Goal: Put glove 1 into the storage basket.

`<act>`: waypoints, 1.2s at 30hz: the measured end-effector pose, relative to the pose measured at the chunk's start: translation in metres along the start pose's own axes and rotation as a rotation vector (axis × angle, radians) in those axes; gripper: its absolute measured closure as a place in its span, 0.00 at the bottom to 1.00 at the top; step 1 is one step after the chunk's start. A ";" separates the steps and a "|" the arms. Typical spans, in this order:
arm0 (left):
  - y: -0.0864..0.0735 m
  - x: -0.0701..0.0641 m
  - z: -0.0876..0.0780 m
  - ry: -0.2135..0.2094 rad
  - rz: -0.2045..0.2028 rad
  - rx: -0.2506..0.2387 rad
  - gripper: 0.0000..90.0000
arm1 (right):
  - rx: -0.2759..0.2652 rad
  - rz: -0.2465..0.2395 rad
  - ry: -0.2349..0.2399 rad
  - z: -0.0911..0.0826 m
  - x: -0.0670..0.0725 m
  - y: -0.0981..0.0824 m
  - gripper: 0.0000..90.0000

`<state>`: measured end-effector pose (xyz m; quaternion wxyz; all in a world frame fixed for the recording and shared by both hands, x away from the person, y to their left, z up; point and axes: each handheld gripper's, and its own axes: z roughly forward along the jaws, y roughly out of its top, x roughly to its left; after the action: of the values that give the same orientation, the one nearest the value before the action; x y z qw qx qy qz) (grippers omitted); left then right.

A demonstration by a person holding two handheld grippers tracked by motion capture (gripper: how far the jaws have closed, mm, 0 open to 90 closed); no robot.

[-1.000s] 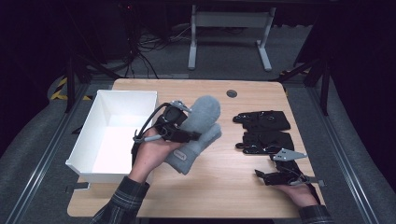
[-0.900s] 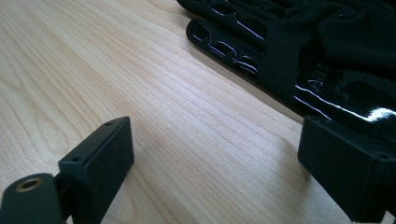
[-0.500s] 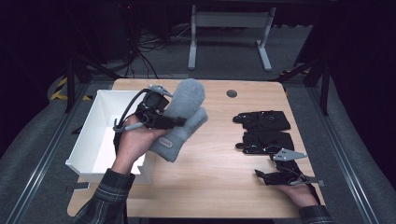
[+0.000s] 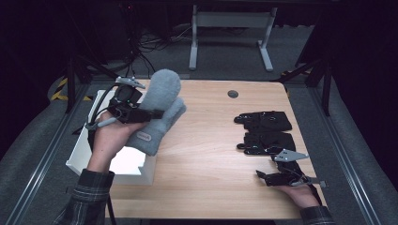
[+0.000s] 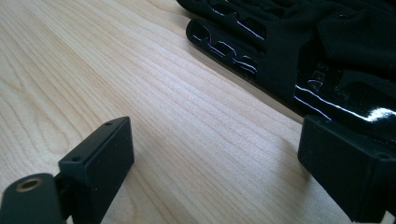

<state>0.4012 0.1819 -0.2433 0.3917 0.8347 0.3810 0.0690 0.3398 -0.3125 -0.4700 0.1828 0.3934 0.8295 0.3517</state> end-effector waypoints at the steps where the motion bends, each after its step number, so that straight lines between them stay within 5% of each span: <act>1: -0.003 0.004 -0.005 0.006 -0.015 -0.004 0.77 | 0.000 0.001 -0.001 0.000 0.000 0.000 0.12; 16: -0.036 0.048 -0.028 0.089 -0.139 -0.013 0.77 | 0.000 0.005 -0.002 0.001 0.000 0.001 0.12; 26: -0.063 0.072 -0.010 0.104 -0.230 0.003 0.77 | 0.000 0.005 -0.002 0.001 0.000 0.001 0.12; 36: -0.091 0.097 0.025 0.107 -0.324 0.053 0.77 | 0.000 0.005 -0.002 0.001 0.000 0.001 0.12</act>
<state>0.4264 0.2708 -0.3425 0.3546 0.7677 0.5323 0.0393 0.3408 -0.3119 -0.4701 0.1827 0.3957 0.8284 0.3519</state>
